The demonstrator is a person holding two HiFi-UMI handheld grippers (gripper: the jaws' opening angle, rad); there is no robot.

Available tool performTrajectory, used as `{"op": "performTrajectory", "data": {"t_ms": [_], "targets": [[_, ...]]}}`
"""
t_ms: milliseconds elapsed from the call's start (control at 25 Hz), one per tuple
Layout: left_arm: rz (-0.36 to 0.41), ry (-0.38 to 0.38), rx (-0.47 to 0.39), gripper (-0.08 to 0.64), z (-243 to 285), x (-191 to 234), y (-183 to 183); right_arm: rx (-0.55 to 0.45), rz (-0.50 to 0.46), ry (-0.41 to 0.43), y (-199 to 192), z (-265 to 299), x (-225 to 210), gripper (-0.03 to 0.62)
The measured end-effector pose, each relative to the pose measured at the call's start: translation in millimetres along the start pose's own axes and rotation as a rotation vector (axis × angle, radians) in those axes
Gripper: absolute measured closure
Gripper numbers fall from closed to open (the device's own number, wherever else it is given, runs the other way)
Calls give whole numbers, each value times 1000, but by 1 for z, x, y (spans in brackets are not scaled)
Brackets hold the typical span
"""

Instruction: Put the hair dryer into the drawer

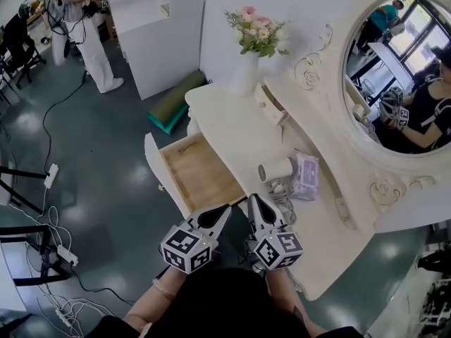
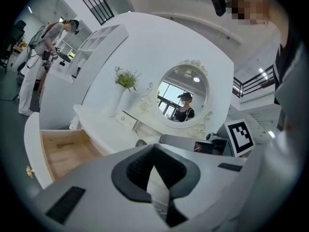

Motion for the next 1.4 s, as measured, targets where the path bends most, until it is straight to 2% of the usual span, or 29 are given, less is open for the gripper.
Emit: {"op": "performTrajectory", "data": {"t_ms": [160, 280, 480, 960, 1080, 1200, 1360, 1400], "targets": [[8, -18, 8, 560, 10, 12, 13, 35, 6, 45, 3, 22, 5, 569], [12, -32, 12, 560, 17, 19, 18, 56, 2, 35, 6, 33, 2, 569], [11, -65, 51, 560, 30, 17, 18, 44, -2, -26, 21, 27, -14, 571], [25, -259, 152, 560, 76, -38, 11, 37, -34, -227, 40, -40, -65, 570], [31, -295, 176, 560, 90, -52, 10, 63, -55, -266, 42, -54, -81, 567], [34, -320, 191, 560, 99, -62, 8, 121, -80, -276, 38, -62, -96, 458], [30, -308, 217, 560, 108, -61, 3, 219, -133, -258, 28, -59, -109, 401], [26, -298, 221, 560, 109, -58, 2, 257, -134, -239, 22, -56, -111, 365]]}}
Point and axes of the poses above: the fingertips, and each gripper's own axes: z forward along the fingers, x to its left, y out of its top, the point moved 1 cm from there along -z, backward along the fingers, and after that the axes turned 6 degrees about x, right-handed, at the moved point
